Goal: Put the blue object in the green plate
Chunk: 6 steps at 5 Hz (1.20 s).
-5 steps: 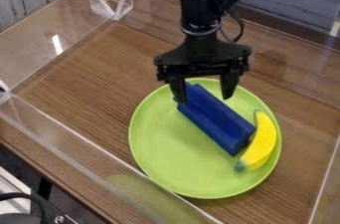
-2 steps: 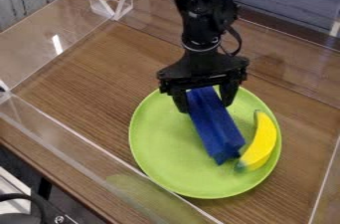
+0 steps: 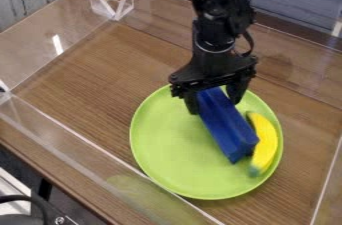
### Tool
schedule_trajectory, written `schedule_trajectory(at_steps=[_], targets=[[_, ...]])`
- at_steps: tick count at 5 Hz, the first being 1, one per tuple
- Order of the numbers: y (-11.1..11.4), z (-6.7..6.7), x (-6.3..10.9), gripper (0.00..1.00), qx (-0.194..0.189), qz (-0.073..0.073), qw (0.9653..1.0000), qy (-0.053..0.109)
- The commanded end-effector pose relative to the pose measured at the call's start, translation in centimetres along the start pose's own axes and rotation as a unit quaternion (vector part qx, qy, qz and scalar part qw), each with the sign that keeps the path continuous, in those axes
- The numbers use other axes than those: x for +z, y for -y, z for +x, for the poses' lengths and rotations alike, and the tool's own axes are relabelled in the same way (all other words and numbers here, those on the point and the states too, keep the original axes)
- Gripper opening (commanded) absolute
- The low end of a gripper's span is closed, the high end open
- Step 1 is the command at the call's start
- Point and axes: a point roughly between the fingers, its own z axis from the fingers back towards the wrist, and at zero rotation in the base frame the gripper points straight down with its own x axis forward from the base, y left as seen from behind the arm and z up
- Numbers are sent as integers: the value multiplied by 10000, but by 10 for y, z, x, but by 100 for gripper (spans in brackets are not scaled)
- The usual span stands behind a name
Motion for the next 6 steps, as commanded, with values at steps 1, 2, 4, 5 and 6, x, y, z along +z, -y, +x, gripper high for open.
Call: schedule_trajectory(at_steps=[1,2,4,5,6], targets=[[10,5,4,100,201,-82,9997,93],[13,9,5,0,391,-47,9992,110],[15,9,11,0,209,-137,9997,53],[18,7,18,0,95,-186,9998,19],[13,9,18,0,203,-215,9996,8]])
